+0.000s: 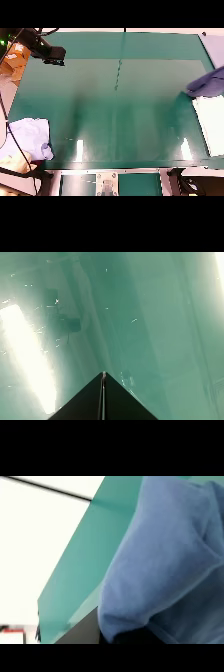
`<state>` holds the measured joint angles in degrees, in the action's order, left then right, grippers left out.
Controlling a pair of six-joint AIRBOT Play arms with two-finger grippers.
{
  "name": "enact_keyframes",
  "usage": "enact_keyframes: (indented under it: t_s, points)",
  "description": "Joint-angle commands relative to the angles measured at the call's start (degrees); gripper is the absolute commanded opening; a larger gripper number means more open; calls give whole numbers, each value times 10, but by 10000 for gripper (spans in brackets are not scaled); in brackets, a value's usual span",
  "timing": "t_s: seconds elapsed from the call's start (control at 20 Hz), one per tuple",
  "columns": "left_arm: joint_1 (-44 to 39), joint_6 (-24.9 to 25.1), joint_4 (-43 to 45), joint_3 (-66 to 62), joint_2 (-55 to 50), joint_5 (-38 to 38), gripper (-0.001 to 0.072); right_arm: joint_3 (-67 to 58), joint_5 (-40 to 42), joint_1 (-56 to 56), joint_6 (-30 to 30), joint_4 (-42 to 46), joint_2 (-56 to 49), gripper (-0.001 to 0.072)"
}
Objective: Fold the shirts.
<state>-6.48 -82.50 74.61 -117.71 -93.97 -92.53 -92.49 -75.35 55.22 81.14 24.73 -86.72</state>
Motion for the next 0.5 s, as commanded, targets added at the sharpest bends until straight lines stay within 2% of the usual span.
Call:
enact_keyframes:
  t_s: [0.0,0.2,0.45]
  points:
    - [0,-1,0,0,0,-1,21,-17,-4,72,-1,4,-2,13]
    - [0,-2,0,0,0,-3,21,-59,-67,86,42,116,-2,13]
    - [0,-1,0,0,0,-27,21,-111,-144,85,60,242,-1,14]
